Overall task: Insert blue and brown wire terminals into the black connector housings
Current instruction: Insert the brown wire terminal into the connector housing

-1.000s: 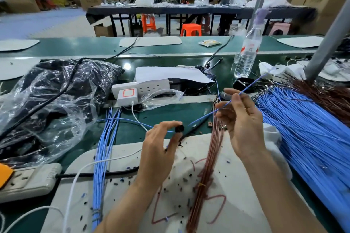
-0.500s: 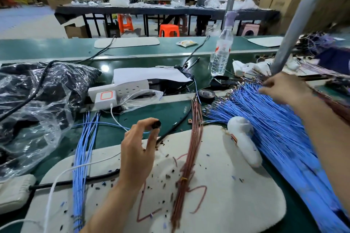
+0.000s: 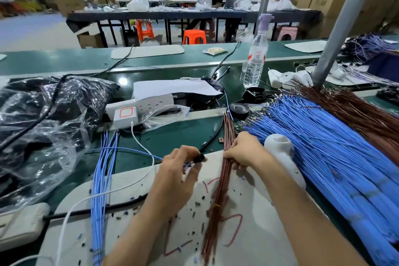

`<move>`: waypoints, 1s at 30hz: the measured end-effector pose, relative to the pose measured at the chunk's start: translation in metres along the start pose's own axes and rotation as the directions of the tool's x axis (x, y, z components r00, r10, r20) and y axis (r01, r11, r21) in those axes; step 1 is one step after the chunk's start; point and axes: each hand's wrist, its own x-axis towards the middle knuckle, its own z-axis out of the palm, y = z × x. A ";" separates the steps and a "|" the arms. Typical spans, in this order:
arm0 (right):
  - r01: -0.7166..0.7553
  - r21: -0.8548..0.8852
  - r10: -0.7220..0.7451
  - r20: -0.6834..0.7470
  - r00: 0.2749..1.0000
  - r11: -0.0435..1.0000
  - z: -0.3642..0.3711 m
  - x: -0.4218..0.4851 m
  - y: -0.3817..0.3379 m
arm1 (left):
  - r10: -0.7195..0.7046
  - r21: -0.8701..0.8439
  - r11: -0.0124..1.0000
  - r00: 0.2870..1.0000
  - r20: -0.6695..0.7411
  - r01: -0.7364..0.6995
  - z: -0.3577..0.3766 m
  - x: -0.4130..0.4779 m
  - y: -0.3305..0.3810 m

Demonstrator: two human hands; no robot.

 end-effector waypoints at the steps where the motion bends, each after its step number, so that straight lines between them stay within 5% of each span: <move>1: -0.009 0.022 0.010 -0.018 1.000 1.000 0.001 0.000 0.004 | -0.014 -0.018 1.000 0.994 0.107 0.016 0.002 -0.002 0.002; 6: 0.031 -0.066 -0.041 -0.145 0.989 0.997 0.006 -0.005 0.007 | 0.024 -0.030 0.999 0.942 0.335 -0.015 0.013 -0.005 0.015; 13: 0.006 -0.027 -0.011 -0.180 0.984 1.000 0.006 -0.009 0.005 | 0.037 -0.010 0.999 0.935 0.352 -0.035 0.012 -0.006 0.014; 15: 0.060 0.112 -0.034 -0.218 0.975 0.992 0.009 -0.009 0.006 | 0.038 -0.012 0.999 0.934 0.354 -0.036 0.012 -0.006 0.014; 17: 0.138 0.454 -0.036 -0.225 0.974 0.880 0.008 -0.008 0.007 | 0.042 -0.016 0.999 0.932 0.359 -0.038 0.011 -0.006 0.014; 21: 0.217 0.881 -0.044 -0.219 0.975 0.421 -0.008 -0.011 0.002 | 0.050 -0.023 0.999 0.932 0.358 -0.045 0.013 -0.008 0.015; 27: 0.502 0.864 -0.069 -0.499 0.864 0.040 -0.026 -0.018 0.006 | 0.020 -0.097 0.995 0.945 0.327 0.013 0.014 -0.009 0.013; 30: 0.548 0.835 -0.094 -0.543 0.835 0.043 -0.028 -0.017 0.007 | 0.030 -0.153 0.988 0.956 0.293 0.016 0.015 -0.010 0.013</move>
